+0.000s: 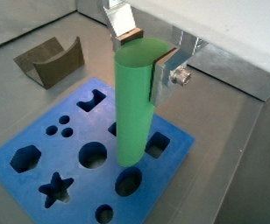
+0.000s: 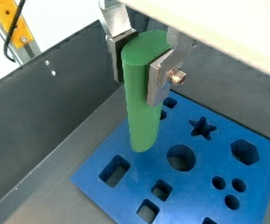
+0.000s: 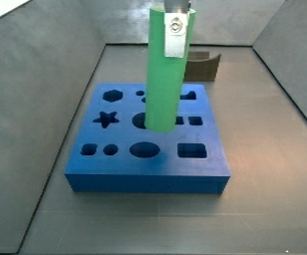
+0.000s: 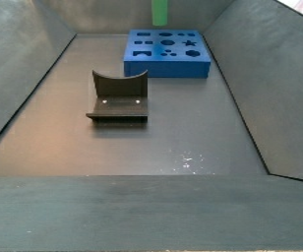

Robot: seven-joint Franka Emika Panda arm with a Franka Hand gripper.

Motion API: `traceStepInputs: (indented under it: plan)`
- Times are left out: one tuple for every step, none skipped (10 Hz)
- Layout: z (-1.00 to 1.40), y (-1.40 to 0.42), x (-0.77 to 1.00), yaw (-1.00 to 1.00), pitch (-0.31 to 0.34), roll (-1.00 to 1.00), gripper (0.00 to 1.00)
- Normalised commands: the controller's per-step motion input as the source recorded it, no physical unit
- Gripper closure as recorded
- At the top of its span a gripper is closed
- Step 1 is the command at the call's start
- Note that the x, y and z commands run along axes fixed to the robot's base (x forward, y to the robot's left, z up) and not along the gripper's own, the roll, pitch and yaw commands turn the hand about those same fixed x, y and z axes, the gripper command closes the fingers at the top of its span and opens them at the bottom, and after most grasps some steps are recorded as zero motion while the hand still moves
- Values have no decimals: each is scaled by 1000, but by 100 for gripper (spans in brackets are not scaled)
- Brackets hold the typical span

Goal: Pick up the oval object. Move up. Move to above the board. Insert the oval object.
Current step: Insert the oval object.

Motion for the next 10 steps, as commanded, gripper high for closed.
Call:
traceStepInputs:
  plan:
    - [-349,-231,-154,-11,0,0,100]
    - [-457,-337,-106,0,0,0,100]
    - [-354,-260,-37,0,0,0,100]
    - [-223,-109,0,0,0,0,100]
    - [-197,0,-40,0,0,0,100]
    - [-237,69,-143,54,0,0,100]
    - [-314,34,-274,26,0,9,100]
    - [-177,0,-114,11,0,0,100]
    - [0,0,-20,0,0,0,100]
    - [-286,-57,0,11,-41,0,100]
